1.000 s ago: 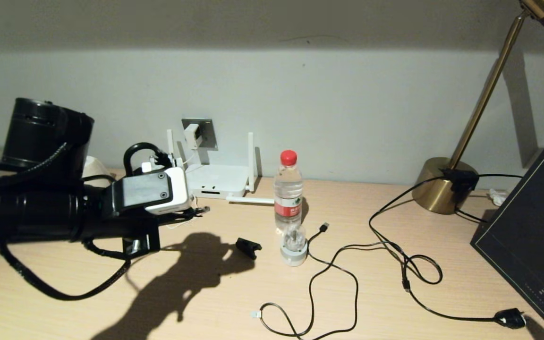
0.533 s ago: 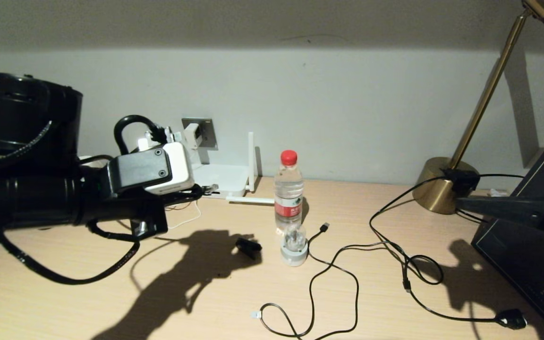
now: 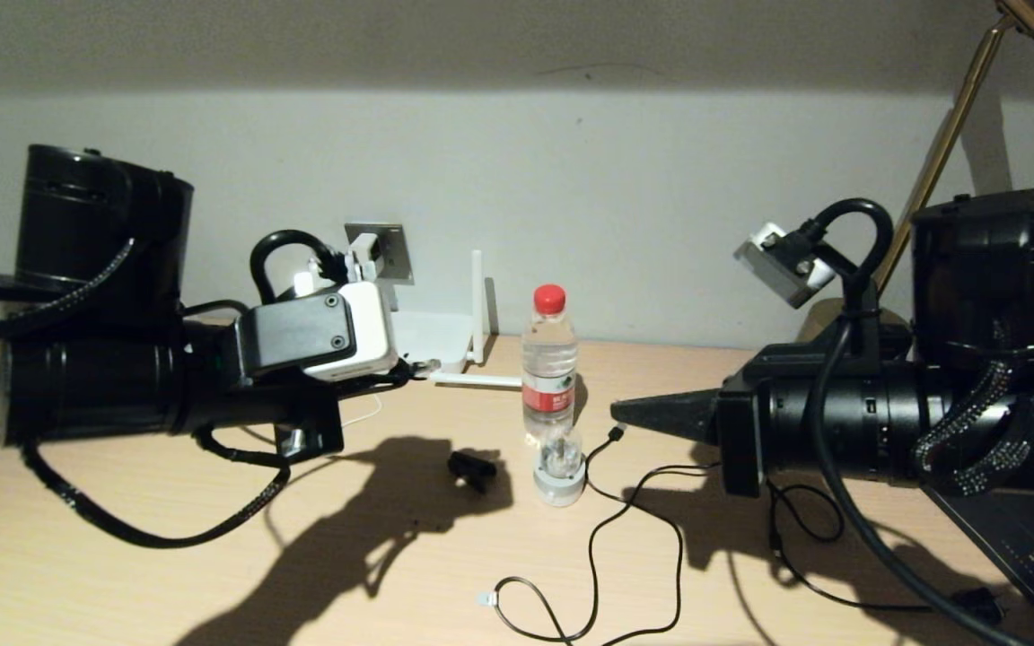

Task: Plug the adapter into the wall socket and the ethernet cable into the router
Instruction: Hand it to the other hand

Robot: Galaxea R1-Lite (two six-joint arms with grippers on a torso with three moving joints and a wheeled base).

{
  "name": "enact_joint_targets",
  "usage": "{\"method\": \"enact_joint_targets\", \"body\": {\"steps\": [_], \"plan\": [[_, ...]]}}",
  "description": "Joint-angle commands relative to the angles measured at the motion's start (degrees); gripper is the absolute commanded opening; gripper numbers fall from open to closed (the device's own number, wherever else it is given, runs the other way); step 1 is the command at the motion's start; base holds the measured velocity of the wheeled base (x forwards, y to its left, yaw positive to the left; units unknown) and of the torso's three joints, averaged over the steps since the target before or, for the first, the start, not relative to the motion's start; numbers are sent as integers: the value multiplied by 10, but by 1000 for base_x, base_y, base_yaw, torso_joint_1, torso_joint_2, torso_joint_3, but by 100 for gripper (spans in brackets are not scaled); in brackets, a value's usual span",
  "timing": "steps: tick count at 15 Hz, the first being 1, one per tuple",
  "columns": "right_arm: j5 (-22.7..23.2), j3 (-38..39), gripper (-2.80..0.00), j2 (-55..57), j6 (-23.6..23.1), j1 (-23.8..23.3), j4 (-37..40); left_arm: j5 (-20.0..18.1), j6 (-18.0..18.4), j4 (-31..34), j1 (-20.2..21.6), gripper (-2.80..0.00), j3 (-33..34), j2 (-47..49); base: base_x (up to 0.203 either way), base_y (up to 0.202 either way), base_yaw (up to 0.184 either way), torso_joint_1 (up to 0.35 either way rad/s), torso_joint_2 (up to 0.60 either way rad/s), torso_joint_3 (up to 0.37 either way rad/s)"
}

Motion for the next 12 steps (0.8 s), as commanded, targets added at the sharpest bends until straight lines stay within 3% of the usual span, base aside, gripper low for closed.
{"method": "enact_joint_targets", "body": {"steps": [1, 2, 5, 8, 12], "plan": [[-1, -5, -280, 15, 0, 21, -2, -1, 3, 0, -14, -280, 6, -13, 0, 0, 0, 0, 0, 0], [-1, -5, 0, 14, 2, 25, -2, -1, 3, 1, -15, -280, 11, -21, 0, 0, 0, 0, 0, 0], [1, 0, 0, 12, 10, 32, -27, -2, 3, 0, -36, -280, 17, -27, 0, 0, 0, 0, 0, 0], [1, 6, 0, 12, 51, 33, -68, -1, 3, -4, -55, -280, 13, -22, 0, 0, 0, 0, 0, 0], [1, 11, 0, 13, 52, 33, -93, 1, 3, -9, -79, -280, 8, -13, 0, 0, 0, 0, 0, 0]]}}
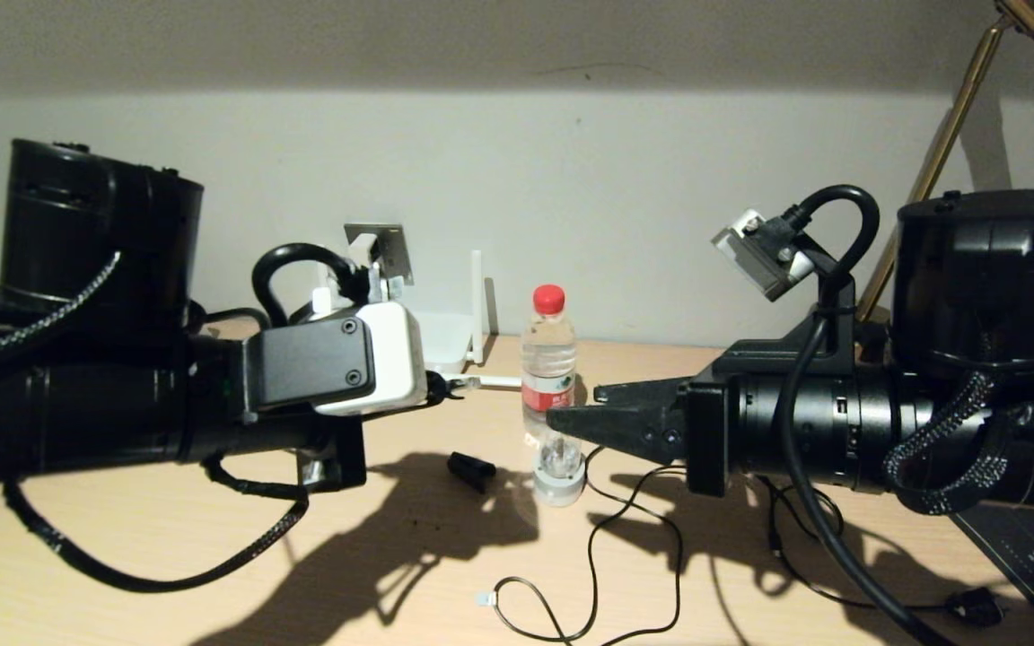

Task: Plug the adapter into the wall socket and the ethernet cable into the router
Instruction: Hand it to the other hand

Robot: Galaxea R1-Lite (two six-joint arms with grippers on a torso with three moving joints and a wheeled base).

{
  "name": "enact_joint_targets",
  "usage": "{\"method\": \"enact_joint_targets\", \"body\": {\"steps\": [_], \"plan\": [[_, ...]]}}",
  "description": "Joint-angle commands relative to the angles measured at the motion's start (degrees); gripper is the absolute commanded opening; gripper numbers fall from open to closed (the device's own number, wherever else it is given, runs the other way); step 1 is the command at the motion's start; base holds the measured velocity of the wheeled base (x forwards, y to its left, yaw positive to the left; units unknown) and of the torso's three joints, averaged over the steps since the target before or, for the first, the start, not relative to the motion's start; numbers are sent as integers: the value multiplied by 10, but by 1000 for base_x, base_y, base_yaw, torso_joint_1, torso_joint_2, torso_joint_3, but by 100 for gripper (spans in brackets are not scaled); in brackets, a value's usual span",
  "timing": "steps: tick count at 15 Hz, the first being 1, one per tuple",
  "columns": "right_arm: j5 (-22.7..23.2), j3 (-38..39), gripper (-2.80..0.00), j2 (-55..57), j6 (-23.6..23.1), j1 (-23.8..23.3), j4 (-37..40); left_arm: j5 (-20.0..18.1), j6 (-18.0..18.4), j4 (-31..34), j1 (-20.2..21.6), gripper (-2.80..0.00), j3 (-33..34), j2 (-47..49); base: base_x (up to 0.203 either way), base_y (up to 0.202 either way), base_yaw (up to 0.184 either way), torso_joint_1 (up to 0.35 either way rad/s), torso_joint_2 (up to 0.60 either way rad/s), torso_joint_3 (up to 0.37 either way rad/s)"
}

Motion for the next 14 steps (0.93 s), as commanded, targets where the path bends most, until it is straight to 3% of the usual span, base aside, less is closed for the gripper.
{"method": "enact_joint_targets", "body": {"steps": [1, 5, 8, 14], "plan": [[1, 2, 0, 2, 3, 0, -21, 1, 3, 0, -19, -280, -5, 7, 0, 0, 0, 0, 0, 0], [5, 16, 0, 13, 5, -1, -51, 2, 4, -4, -38, -280, -22, 23, 0, 0, 0, 0, 0, 0], [8, 47, 0, 19, 5, -1, -120, 2, 3, -11, -38, -280, -22, 21, 0, 0, 0, 0, 0, 0], [8, 49, 0, 28, 12, -3, -125, 1, 3, -16, -40, -280, -33, 28, 0, 0, 0, 0, 0, 0]]}}
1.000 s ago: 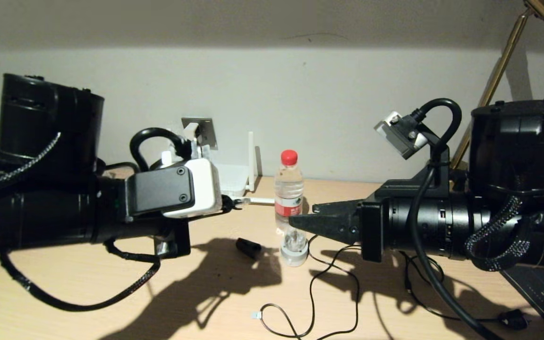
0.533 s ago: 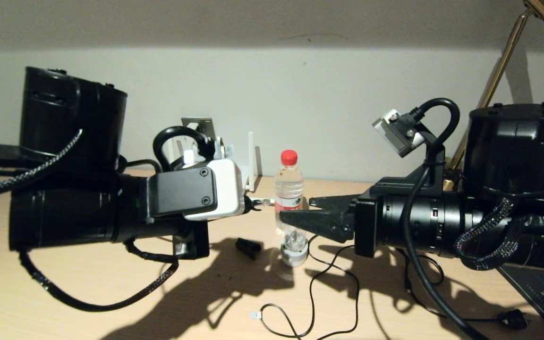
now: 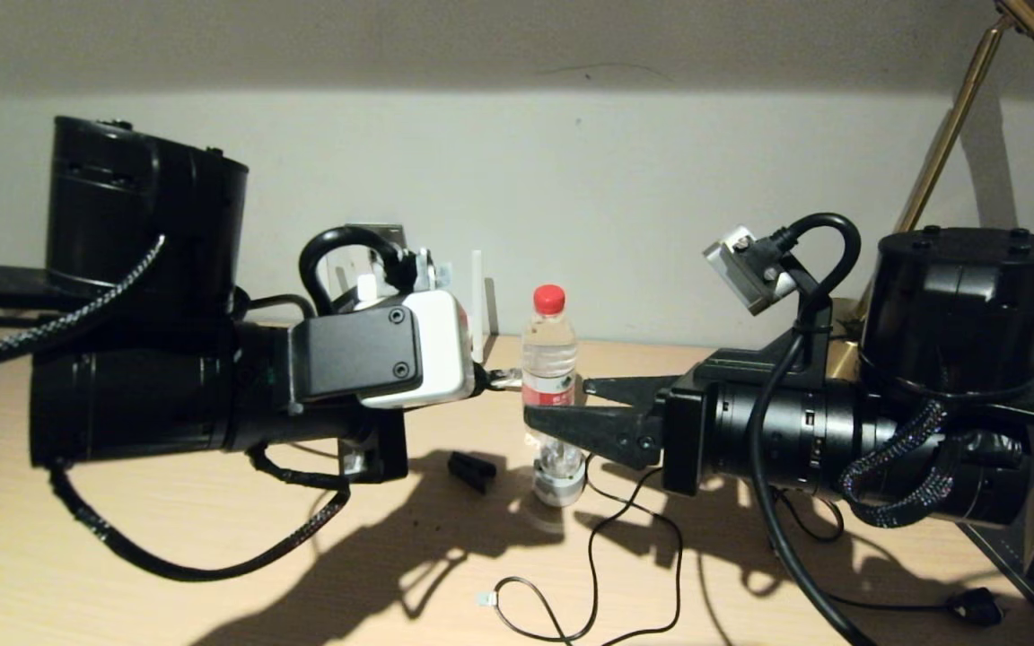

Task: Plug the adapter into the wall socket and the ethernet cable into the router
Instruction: Hand it to the other hand

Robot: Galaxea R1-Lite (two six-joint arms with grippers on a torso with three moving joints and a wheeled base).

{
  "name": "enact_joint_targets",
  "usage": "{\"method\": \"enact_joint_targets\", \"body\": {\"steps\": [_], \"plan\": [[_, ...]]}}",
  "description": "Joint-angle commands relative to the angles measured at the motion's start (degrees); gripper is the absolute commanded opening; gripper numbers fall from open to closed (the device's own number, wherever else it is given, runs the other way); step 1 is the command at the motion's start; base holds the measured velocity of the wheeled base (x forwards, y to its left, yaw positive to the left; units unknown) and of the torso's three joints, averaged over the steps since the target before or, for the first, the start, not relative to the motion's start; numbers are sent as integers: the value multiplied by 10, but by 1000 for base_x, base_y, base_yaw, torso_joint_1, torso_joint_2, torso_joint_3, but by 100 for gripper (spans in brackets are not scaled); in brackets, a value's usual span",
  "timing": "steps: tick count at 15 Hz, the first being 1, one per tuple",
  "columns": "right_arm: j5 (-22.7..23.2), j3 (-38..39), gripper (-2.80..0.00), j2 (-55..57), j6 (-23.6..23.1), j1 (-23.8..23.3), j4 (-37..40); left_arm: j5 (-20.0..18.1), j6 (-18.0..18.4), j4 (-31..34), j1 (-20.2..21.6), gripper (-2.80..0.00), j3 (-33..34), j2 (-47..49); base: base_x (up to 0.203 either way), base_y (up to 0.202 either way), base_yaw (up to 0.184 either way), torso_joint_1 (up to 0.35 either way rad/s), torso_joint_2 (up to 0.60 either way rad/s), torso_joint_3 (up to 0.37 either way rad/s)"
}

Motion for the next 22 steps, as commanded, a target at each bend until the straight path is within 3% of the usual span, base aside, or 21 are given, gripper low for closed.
{"method": "enact_joint_targets", "body": {"steps": [1, 16, 17, 18, 22], "plan": [[2, 0, 0, 0, 1, 0, -2, -1, 3, -1, -11, -280, -2, 5, 0, 0, 0, 0, 0, 0], [-3, 2, 0, 6, -8, 0, -3, -1, -9, -14, -38, -280, -23, 48, 0, 0, 0, 0, 0, 0], [-4, 2, -81, 7, -8, 1, -3, -1, -9, -14, -38, -280, -23, 47, 0, 0, 0, 0, 0, 0], [-4, 1, -280, 7, -8, 1, -4, -1, -9, -14, -38, -280, -23, 47, 0, 0, 0, 0, 0, 0], [-3, 2, -280, 10, -8, 1, -9, -1, -9, -14, -40, -280, -22, 47, 0, 0, 0, 0, 0, 0]]}}
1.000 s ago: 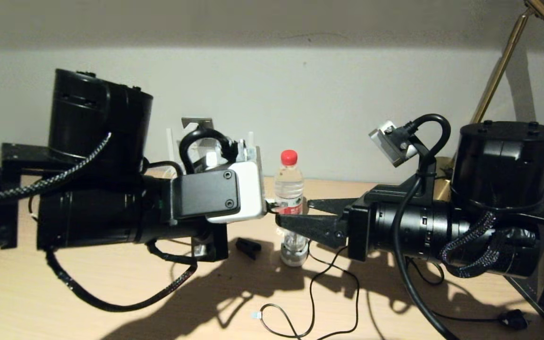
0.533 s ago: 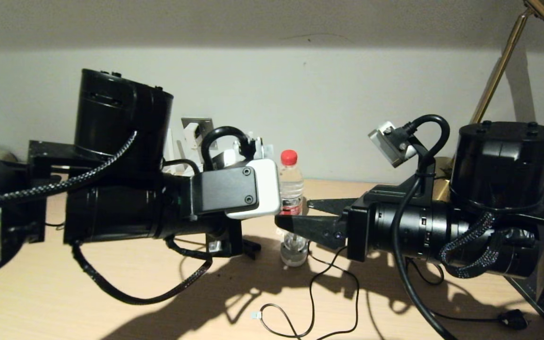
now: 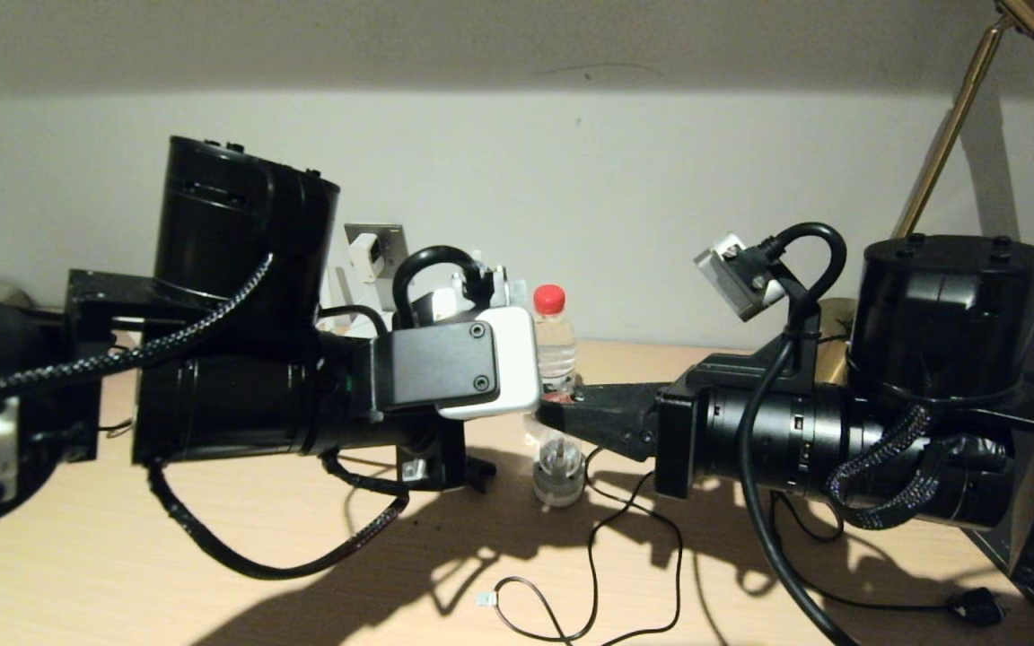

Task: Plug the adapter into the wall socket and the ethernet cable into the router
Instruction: Hand it to the other hand

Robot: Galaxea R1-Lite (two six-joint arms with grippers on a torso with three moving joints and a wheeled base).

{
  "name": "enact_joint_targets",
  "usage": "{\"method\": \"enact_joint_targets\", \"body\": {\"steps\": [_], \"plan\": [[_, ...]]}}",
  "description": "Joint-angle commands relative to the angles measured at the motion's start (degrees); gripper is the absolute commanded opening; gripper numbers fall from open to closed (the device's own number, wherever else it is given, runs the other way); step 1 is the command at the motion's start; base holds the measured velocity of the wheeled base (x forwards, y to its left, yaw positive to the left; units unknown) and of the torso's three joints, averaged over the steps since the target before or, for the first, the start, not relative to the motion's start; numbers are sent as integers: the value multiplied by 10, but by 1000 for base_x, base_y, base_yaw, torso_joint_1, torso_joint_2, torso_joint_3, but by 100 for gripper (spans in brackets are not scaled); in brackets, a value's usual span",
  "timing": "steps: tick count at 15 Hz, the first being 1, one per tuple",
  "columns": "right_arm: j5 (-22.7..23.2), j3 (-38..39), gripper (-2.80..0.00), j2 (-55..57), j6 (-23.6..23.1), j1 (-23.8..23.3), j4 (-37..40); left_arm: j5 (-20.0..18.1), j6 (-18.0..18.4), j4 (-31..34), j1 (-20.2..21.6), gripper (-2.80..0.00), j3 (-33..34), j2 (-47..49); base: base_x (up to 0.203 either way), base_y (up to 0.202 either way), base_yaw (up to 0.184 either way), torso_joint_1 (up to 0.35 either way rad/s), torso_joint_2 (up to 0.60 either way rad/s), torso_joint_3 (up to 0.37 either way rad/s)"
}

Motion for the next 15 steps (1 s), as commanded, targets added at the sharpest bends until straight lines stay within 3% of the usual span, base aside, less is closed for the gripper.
{"method": "enact_joint_targets", "body": {"steps": [1, 15], "plan": [[2, 0, -280, 1, 1, 0, -2, 0, 4, 0, 0, -280, 1, 2, 0, 0, 0, 0, 0, 0], [1, 5, -280, -2, 8, 3, 24, 0, 3, -1, 2, -280, 19, -10, 0, 0, 0, 0, 0, 0]]}}
